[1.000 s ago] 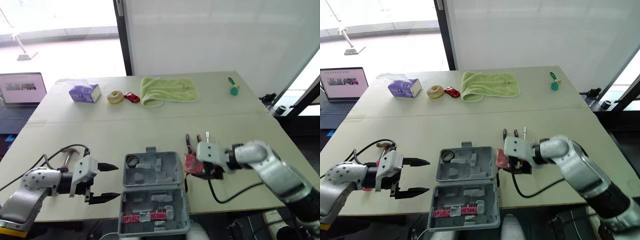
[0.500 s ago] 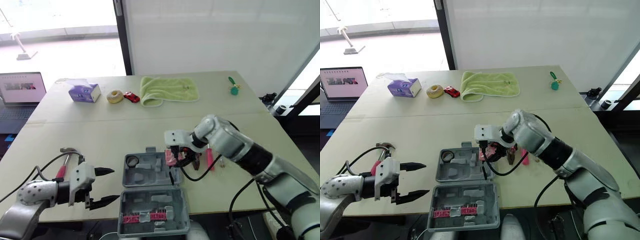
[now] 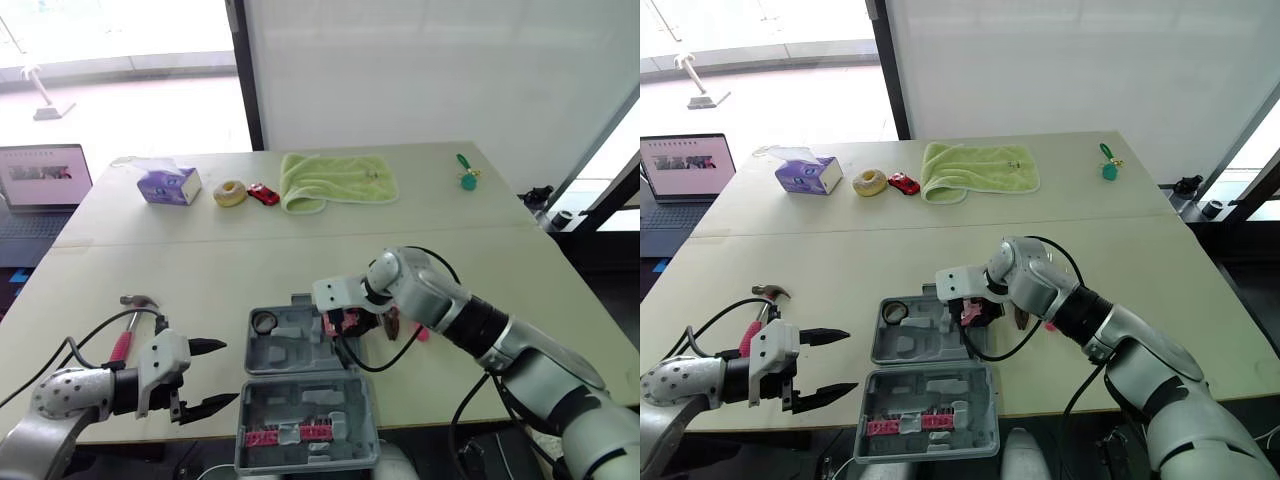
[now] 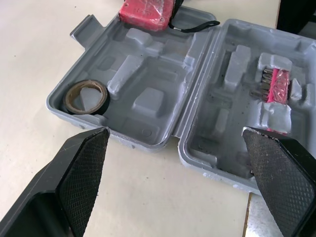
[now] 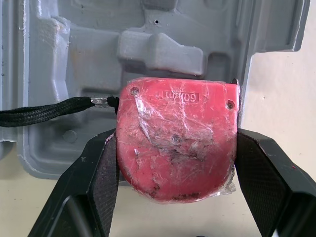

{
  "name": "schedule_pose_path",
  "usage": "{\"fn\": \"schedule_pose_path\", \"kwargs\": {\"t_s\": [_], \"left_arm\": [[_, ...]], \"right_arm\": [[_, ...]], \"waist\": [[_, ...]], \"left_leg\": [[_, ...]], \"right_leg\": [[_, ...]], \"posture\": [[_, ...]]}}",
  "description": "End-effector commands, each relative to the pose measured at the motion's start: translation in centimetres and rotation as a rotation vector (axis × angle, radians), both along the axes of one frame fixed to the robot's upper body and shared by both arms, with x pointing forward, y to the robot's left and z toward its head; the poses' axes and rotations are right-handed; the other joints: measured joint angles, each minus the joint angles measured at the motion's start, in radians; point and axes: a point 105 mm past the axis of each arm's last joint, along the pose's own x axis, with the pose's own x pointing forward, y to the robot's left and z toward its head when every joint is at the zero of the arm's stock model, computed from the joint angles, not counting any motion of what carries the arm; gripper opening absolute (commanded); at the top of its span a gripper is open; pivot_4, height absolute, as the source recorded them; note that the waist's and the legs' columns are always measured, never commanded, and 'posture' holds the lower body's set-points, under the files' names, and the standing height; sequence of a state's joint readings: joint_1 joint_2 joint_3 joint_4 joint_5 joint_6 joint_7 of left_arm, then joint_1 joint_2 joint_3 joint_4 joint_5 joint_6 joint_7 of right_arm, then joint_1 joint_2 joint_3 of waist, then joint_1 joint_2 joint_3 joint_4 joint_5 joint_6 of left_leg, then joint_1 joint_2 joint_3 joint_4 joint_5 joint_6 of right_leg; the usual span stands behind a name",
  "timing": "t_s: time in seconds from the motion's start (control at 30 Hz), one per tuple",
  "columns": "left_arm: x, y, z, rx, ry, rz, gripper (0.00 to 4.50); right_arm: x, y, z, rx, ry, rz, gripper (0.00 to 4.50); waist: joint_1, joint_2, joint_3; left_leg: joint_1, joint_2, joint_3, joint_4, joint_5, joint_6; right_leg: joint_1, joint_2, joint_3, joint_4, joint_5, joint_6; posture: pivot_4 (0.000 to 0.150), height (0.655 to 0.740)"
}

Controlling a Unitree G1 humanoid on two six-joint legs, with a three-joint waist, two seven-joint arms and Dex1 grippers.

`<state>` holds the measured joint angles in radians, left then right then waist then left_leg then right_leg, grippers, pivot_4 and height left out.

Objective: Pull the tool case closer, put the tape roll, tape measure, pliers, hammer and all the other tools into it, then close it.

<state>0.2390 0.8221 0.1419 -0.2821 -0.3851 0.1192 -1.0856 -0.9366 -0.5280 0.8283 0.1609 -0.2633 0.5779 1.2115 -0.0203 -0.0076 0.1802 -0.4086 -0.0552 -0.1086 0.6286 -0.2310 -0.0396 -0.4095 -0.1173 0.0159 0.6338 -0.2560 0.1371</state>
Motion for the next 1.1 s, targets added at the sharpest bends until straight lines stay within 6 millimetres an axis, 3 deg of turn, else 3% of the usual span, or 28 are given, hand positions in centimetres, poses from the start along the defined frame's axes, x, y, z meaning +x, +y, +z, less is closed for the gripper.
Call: {"fn": "schedule_pose_path", "kwargs": {"t_s": [0.03, 0.37, 0.43, 0.5, 0.67, 0.8, 0.97, 1.1], "left_arm": [[0.3, -0.1, 0.9, 0.007, -0.046, -0.009, 4.5], [0.7, -0.1, 0.3, 0.005, -0.046, -0.003, 4.5], [0.6, -0.2, 0.3, 0.001, -0.043, -0.008, 4.5], [0.6, -0.3, 0.2, -0.004, -0.038, -0.012, 4.5], [0.6, -0.5, 0.1, -0.009, -0.038, -0.019, 4.5], [0.9, -0.6, 0.2, -0.021, -0.045, -0.019, 4.5], [1.2, -0.5, 0.8, -0.057, -0.06, -0.001, 4.5], [1.5, -0.4, 1.1, -0.063, -0.058, -0.004, 4.5]], "right_arm": [[0.0, 0.8, 0.7, 0.028, -0.033, 0.036, 2.88], [0.2, 1.2, 1.1, 0.062, -0.076, 0.019, 2.88], [0.0, 1.2, 1.1, 0.065, -0.072, 0.016, 3.92], [-0.2, 1.1, 1.0, 0.066, -0.071, 0.015, 4.45], [0.2, 1.0, 2.5, 0.095, -0.136, -0.004, 4.45], [-0.6, -0.3, 4.4, 0.136, -0.109, -0.033, 4.45], [-1.8, -1.2, 7.0, 0.432, -0.113, -0.046, 4.45], [-2.0, -2.0, 7.0, 0.631, -0.077, -0.108, 4.45]], "waist": [[0.0, 0.0, 0.0], [0.0, 0.0, 0.0], [0.0, 0.0, 0.0], [0.0, 0.0, 0.0], [0.0, 0.0, 0.0], [0.004, 0.0, 0.0], [0.006, 0.0, 0.0], [0.004, 0.0, 0.0]], "left_leg": [[0.0, 0.0, 0.0, 0.0, 0.0, 0.0], [0.0, 0.0, 0.0, 0.0, 0.0, 0.0], [0.0, 0.0, 0.0, 0.0, 0.0, 0.0], [0.0, 0.0, 0.0, 0.0, 0.0, 0.0], [0.0, 0.0, 0.0, 0.0, 0.0, 0.0], [0.0, 0.0, 0.0, 0.0, 0.0, 0.0], [0.0, 0.0, 0.0, 0.0, 0.0, 0.0], [0.0, 0.0, 0.0, 0.0, 0.0, 0.0]], "right_leg": [[0.0, 0.0, 0.0, 0.0, 0.0, 0.0], [0.0, 0.0, 0.0, 0.0, 0.0, 0.0], [0.0, 0.0, 0.0, 0.0, 0.0, 0.0], [0.0, 0.0, 0.0, 0.0, 0.0, 0.0], [0.0, 0.0, 0.0, 0.0, 0.0, 0.0], [0.0, 0.0, 0.0, 0.0, 0.0, 0.0], [0.002, 0.0, -0.001, 0.0, 0.0, 0.0], [0.002, 0.0, -0.001, 0.0, 0.0, 0.0]], "posture": [[0.15, 0.74], [0.15, 0.74], [0.15, 0.74], [0.15, 0.74], [0.15, 0.74], [0.15, 0.74], [0.15, 0.74], [0.15, 0.74]]}}
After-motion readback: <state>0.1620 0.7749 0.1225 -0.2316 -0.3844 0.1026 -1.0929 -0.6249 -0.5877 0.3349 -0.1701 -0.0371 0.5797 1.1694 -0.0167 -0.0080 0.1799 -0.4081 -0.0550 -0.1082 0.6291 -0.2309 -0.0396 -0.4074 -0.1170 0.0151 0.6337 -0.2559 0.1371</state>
